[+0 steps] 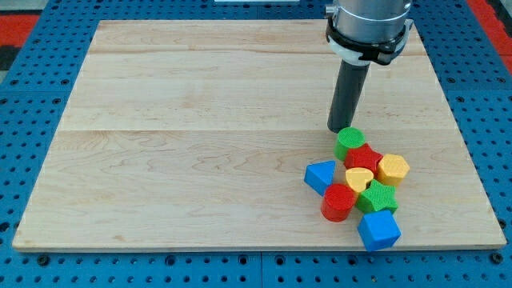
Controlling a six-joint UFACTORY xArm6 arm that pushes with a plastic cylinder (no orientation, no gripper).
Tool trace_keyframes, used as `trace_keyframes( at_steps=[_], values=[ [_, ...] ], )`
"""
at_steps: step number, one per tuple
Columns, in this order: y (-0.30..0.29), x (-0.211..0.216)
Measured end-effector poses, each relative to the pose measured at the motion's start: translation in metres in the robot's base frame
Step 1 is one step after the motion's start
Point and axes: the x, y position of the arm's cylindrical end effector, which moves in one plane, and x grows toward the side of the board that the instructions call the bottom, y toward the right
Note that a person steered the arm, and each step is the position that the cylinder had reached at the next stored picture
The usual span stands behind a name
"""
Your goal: Move the blue cube towards the left a bit
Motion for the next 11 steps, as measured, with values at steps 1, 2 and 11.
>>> trace_keyframes(
  at_steps=[1, 2, 11],
  values=[
    [0.016, -0.042],
    [0.079, -0.053],
    [0.147, 0.181]
  ],
)
